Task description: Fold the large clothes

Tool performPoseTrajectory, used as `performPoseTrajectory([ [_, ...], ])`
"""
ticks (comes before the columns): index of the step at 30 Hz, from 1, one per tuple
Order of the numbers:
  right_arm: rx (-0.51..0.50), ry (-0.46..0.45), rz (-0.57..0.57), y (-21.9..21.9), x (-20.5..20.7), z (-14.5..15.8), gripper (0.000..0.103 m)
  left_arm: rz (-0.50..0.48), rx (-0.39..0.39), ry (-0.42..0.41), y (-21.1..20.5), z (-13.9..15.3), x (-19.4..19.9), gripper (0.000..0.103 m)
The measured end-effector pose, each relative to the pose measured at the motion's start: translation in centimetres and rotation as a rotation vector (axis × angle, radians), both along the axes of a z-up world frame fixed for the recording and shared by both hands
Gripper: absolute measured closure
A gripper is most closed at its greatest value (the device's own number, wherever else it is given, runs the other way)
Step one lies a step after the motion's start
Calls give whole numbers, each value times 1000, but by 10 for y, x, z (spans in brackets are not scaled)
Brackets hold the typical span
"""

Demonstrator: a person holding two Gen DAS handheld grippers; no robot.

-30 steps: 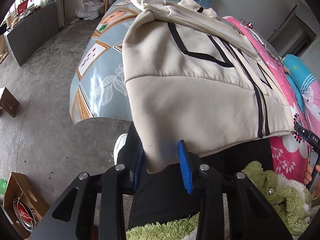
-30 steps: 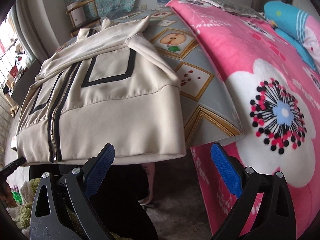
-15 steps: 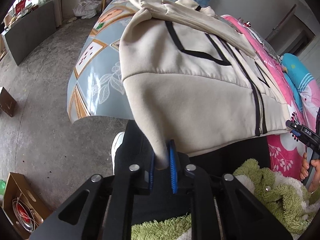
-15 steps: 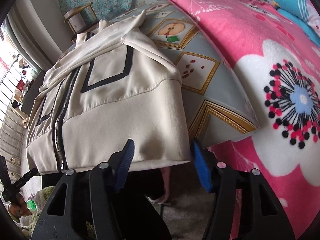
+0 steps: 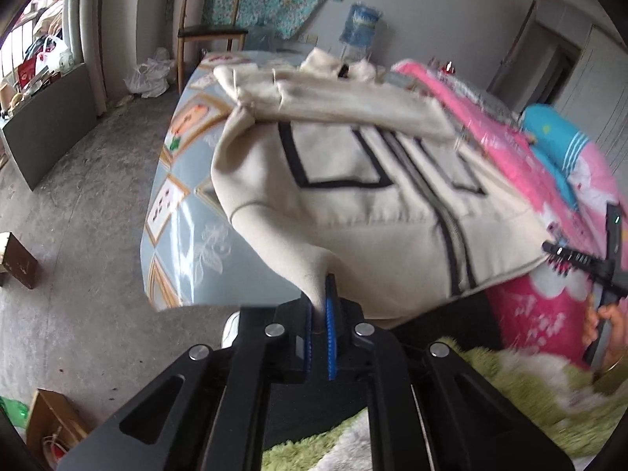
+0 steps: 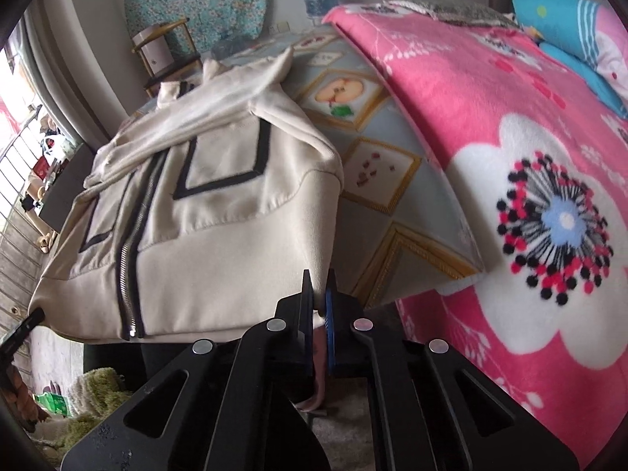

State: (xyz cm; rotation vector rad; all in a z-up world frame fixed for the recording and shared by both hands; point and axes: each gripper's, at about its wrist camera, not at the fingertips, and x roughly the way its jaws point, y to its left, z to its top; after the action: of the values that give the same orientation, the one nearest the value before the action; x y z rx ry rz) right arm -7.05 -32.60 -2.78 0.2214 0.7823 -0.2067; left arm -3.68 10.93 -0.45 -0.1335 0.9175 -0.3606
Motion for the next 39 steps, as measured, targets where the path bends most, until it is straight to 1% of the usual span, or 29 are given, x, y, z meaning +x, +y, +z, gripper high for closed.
performPoseTrajectory([
  [1, -3, -13, 5, 1, 0, 6, 98, 6, -25, -15, 2, 7, 3, 98],
  [3, -5, -41, 12, 2, 2, 17, 98, 14, -50, -41, 5, 18, 10, 98],
  [7, -7, -100, 16, 3, 12, 38, 98, 23, -60, -81, 4, 33, 29, 98],
  [15, 5, -154, 12, 0, 48, 56, 98, 69, -100, -96, 13, 43, 78, 98],
  [18, 1, -173, 23, -1, 69, 63, 98, 87, -111, -91, 16, 43, 98, 98],
  [22, 1, -186, 50, -4, 110, 72, 98, 115, -99, -73, 18, 41, 131, 98],
  [25, 19, -197, 56, -10, 143, 75, 98, 145, -84, -37, 22, 33, 156, 98],
  [27, 52, -193, 57, -16, 168, 72, 98, 178, -80, 12, 25, 21, 173, 97],
  [29, 97, -160, 53, -23, 192, 61, 93, 208, -56, 57, 28, 7, 188, 92],
  [30, 118, -144, 42, -27, 201, 55, 82, 241, -41, 64, 30, 1, 194, 88],
  [31, 133, -124, 25, -31, 211, 47, 63, 263, -34, 61, 35, -2, 197, 83],
  [32, 136, -114, 6, -34, 215, 42, 54, 286, -35, 57, 39, -4, 199, 75],
  [33, 143, -116, -13, -39, 217, 38, 44, 312, -52, 55, 45, -4, 200, 71],
  [34, 150, -119, -29, -42, 214, 37, 43, 327, -70, 55, 51, -4, 200, 68],
  [35, 159, -121, -38, -45, 210, 36, 41, 336, -85, 52, 56, -2, 199, 68],
  [37, 169, -125, -56, -51, 197, 35, 34, 348, -50, 38, 61, 2, 194, 68],
  [39, 163, -114, -67, -56, 185, 33, 32, 335, -12, 38, 63, 3, 189, 68],
])
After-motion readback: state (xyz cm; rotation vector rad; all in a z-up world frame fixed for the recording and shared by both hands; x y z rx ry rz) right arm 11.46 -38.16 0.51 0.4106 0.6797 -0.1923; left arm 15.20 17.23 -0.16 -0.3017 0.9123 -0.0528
